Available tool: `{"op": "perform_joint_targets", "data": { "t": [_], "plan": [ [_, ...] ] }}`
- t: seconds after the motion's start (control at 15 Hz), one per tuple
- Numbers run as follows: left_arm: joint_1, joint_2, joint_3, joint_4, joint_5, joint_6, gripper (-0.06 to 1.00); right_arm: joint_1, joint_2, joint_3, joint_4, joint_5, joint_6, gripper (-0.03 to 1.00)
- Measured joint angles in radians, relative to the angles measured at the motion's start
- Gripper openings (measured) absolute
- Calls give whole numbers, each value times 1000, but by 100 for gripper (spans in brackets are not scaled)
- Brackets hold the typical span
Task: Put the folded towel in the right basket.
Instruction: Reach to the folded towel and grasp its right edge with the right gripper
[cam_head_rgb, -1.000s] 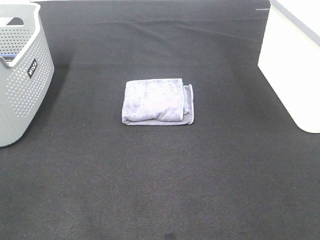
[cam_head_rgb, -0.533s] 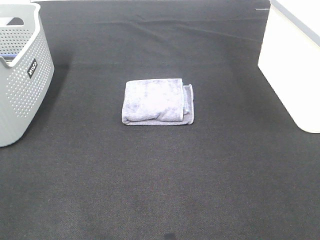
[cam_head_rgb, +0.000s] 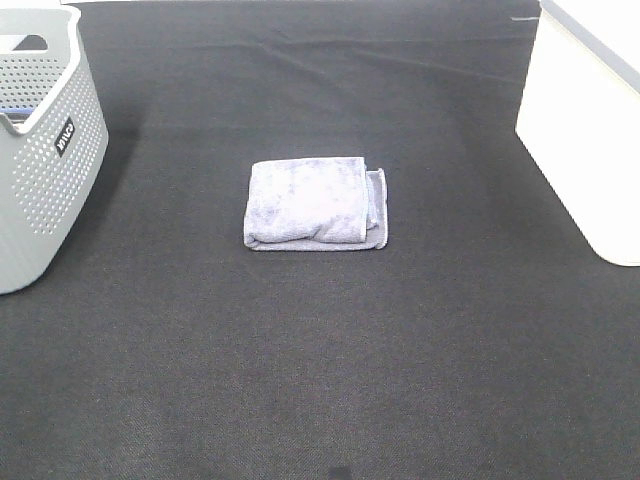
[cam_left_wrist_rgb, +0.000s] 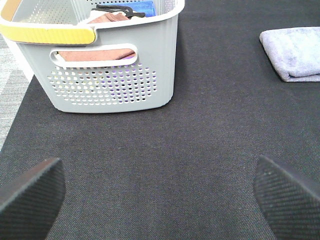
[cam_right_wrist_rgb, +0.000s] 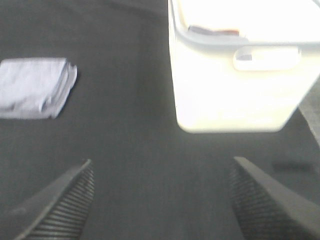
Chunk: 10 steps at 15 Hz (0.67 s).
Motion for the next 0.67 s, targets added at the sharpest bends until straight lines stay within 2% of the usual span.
{"op": "perform_joint_targets", "data": {
  "t": [0.2,0.33,0.47,0.67],
  "plan": [
    [0,0,0,0,0,0,97,0,350,-148,23,-107,-2,71],
    [0,0,0,0,0,0,97,0,585,-290,28,-110,-4,71],
    [0,0,0,0,0,0,97,0,820,-475,31,-76,-10,71],
    [0,0,0,0,0,0,97,0,1123,-752,33,42,-37,71]
  ]
}}
